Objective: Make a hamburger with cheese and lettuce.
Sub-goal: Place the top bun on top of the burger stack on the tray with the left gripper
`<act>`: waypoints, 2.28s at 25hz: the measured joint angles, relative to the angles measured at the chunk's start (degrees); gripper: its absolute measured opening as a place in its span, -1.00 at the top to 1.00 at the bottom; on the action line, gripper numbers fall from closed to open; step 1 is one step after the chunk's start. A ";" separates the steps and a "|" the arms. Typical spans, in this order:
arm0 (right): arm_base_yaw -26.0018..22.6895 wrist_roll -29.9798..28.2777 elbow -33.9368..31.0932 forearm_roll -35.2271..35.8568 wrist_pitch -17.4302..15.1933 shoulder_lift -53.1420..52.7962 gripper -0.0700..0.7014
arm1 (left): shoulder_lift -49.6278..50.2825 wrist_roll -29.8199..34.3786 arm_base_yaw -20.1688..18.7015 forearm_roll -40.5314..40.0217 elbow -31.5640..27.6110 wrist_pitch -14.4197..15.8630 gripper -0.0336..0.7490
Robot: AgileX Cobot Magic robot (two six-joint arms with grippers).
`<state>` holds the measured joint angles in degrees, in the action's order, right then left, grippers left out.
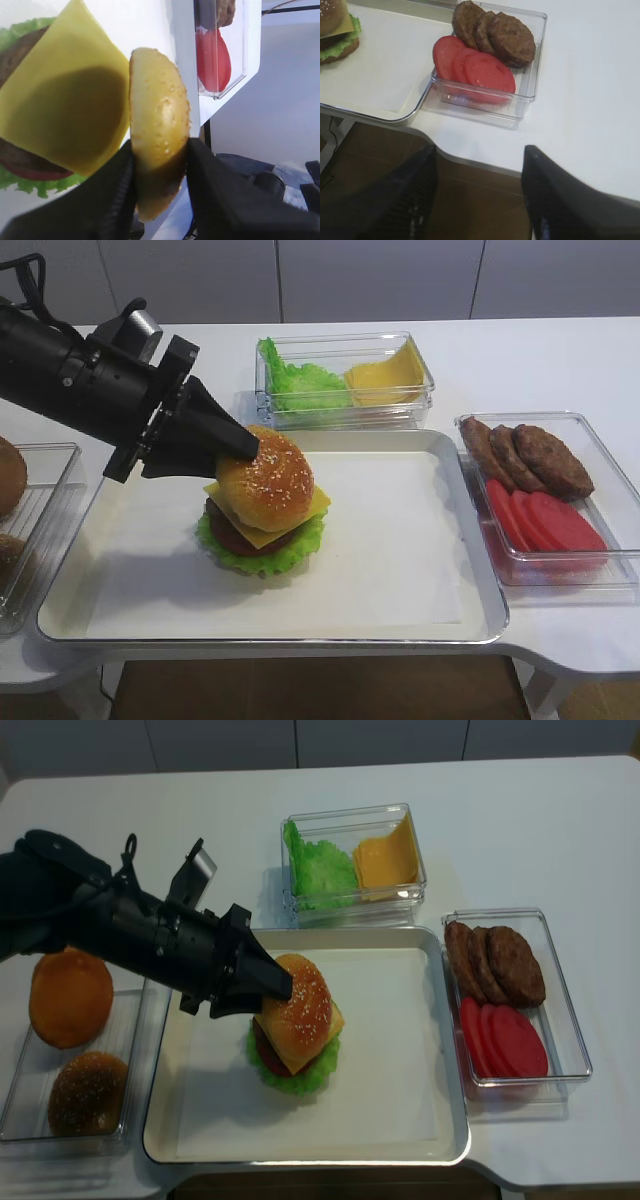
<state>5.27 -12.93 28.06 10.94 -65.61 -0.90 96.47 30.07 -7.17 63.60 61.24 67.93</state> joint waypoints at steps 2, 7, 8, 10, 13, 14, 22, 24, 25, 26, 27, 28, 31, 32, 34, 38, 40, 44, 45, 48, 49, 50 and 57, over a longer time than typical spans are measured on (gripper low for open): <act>0.00 0.00 0.00 0.00 0.00 0.00 -0.28 | 0.00 -0.12 0.00 -0.03 0.00 0.00 0.32; 0.00 0.00 0.00 0.00 0.00 0.00 -0.28 | 0.00 -0.86 0.14 -0.70 0.00 0.00 0.32; 0.00 0.00 0.00 0.00 0.00 0.00 -0.28 | 0.00 -0.97 0.41 -0.79 0.00 0.00 0.32; 0.00 0.00 0.00 0.00 0.00 0.00 -0.28 | 0.00 -1.05 0.92 -0.92 0.00 0.00 0.32; 0.00 0.00 0.00 0.00 0.00 0.00 -0.28 | 0.00 -1.05 0.92 -0.92 0.00 0.00 0.32; 0.00 0.00 0.00 0.00 0.00 0.00 -0.28 | 0.00 -1.05 0.92 -1.02 0.00 0.00 0.32; 0.00 0.00 0.00 0.00 0.00 0.00 -0.28 | 0.00 -1.05 0.92 -1.05 0.00 0.00 0.32; 0.00 0.00 0.00 0.00 0.00 0.00 -0.28 | 0.00 -1.05 0.92 -1.05 0.00 0.00 0.32; 0.00 0.00 0.00 0.00 0.00 0.00 -0.28 | 0.00 -1.05 0.92 -1.05 0.00 0.00 0.32; 0.00 0.00 0.00 0.00 0.00 0.00 -0.28 | 0.00 -1.05 0.92 -1.05 0.00 0.00 0.32; 0.00 0.00 0.00 0.00 0.00 0.00 -0.28 | 0.00 -1.05 0.92 -1.05 0.00 0.00 0.32; 0.00 0.00 0.00 0.00 0.00 0.00 -0.28 | 0.00 -1.05 0.92 -1.05 0.00 0.00 0.32; 0.00 0.00 0.00 0.00 0.00 0.00 -0.28 | 0.00 -1.05 0.92 -1.05 0.00 0.00 0.30; 0.00 0.00 0.00 0.00 0.00 0.00 -0.28 | 0.00 -1.05 0.92 -1.05 0.00 0.00 0.28; 0.00 0.00 0.00 0.00 0.00 0.00 -0.28 | 0.00 -1.05 0.92 -1.16 0.00 0.00 0.24; 0.00 0.00 0.00 0.00 0.00 0.00 -0.28 | 0.00 -1.05 0.92 -1.38 0.00 0.00 0.21; 0.00 0.00 0.00 0.00 0.00 0.00 -0.28 | 0.00 -1.05 0.92 -1.48 0.00 0.00 0.21; 0.00 0.00 0.00 0.00 0.00 0.00 -0.28 | 0.00 -1.05 0.92 -1.60 0.00 0.00 0.19; 0.00 0.00 0.00 0.00 0.00 0.00 -0.28 | 0.00 -1.05 0.92 -1.71 0.00 0.00 0.19; 0.00 0.00 0.00 0.00 0.00 0.00 -0.28 | 0.00 -1.05 0.92 -2.05 0.00 0.00 0.18; 0.00 0.00 0.00 0.00 0.00 0.00 -0.28 | 0.00 -1.15 0.92 -2.05 0.00 0.00 0.18; 0.00 0.00 0.00 0.00 0.00 0.00 -0.28 | 0.00 -1.09 0.92 -2.05 0.00 0.00 0.17; 0.00 0.00 0.00 0.00 0.00 0.00 -0.28 | 0.00 -1.18 0.92 -2.17 0.00 0.00 0.05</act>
<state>5.27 -12.93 28.06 10.94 -65.61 -0.90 96.47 28.88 -6.25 61.42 61.24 67.93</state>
